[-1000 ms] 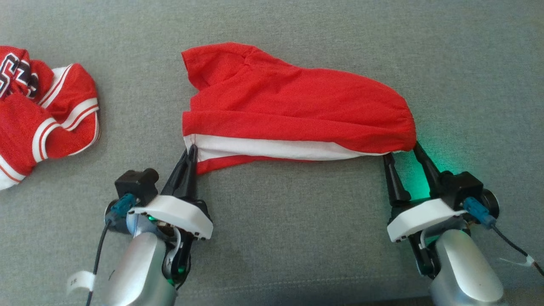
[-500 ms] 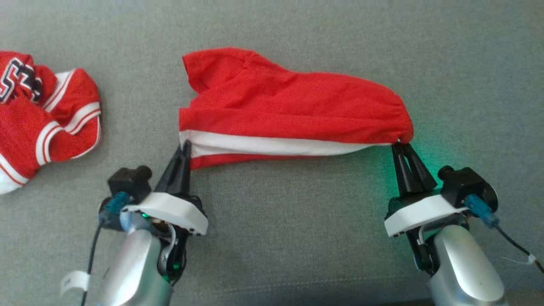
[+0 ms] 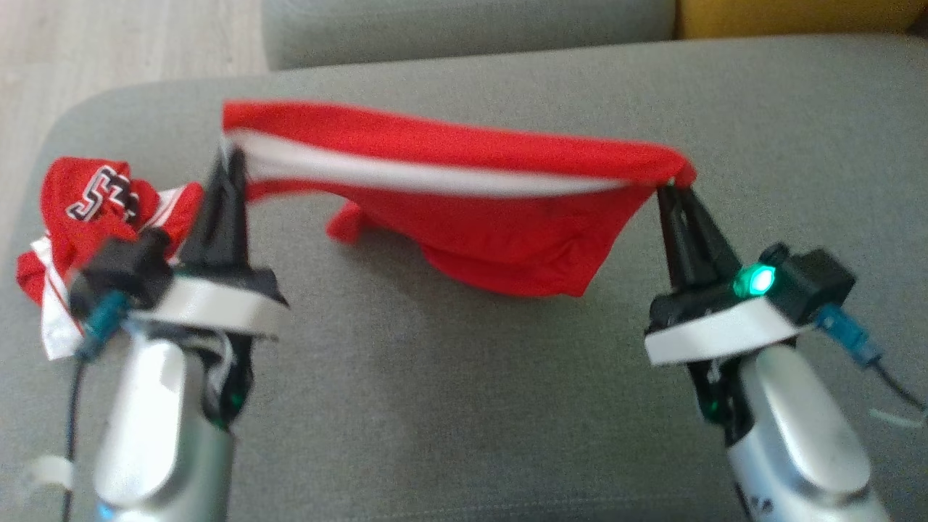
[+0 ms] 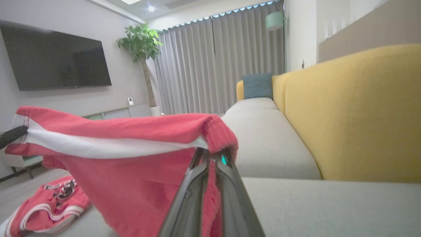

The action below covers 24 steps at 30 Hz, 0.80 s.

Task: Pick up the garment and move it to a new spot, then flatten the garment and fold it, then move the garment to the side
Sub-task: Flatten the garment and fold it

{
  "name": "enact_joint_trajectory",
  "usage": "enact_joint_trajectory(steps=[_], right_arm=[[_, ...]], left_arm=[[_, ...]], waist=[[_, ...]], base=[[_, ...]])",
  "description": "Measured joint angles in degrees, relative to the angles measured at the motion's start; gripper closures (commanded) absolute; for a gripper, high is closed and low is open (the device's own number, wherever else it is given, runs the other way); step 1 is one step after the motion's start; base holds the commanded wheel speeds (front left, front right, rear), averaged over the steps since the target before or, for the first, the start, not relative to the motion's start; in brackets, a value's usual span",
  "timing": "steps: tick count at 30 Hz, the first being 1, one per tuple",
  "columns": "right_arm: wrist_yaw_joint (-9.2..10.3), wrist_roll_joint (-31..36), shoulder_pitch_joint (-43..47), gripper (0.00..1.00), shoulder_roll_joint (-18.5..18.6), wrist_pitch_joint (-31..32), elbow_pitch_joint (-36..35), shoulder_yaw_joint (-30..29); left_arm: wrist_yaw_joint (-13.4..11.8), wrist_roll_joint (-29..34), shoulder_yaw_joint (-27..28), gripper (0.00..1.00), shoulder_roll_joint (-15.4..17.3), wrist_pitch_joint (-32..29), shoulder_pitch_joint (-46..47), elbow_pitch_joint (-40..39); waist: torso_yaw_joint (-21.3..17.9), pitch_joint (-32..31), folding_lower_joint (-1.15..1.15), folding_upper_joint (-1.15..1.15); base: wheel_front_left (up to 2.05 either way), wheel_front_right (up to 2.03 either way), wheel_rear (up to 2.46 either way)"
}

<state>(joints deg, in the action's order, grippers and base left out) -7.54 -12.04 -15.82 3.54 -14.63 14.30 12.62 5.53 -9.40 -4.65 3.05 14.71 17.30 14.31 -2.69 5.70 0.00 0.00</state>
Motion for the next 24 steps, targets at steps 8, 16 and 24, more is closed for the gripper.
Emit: enact_joint_trajectory(steps=[8, 16, 24], right_arm=[[0.00, -5.2, -13.3, 1.00, 6.9, 0.0, -1.6, 4.0], [0.00, -6.4, -33.1, 1.00, 8.9, 2.6, 3.6, 7.0], [0.00, -0.6, -55.2, 1.00, 5.7, 0.8, 19.7, 4.8]], left_arm=[[1.4, 2.5, 1.2, 1.00, 4.4, 0.0, 12.5, -3.0], [1.5, 3.2, 1.0, 1.00, 5.8, 0.0, 27.7, 7.4], [0.5, 5.3, 0.7, 1.00, 5.6, 0.0, 46.2, 12.1]], waist=[[2.3, -0.8, 0.00, 0.00], [3.4, 6.3, 0.00, 0.00], [4.7, 17.8, 0.01, 0.00]], base=[[0.00, 0.00, 0.00], [0.00, 0.00, 0.00], [0.00, 0.00, 0.00]])
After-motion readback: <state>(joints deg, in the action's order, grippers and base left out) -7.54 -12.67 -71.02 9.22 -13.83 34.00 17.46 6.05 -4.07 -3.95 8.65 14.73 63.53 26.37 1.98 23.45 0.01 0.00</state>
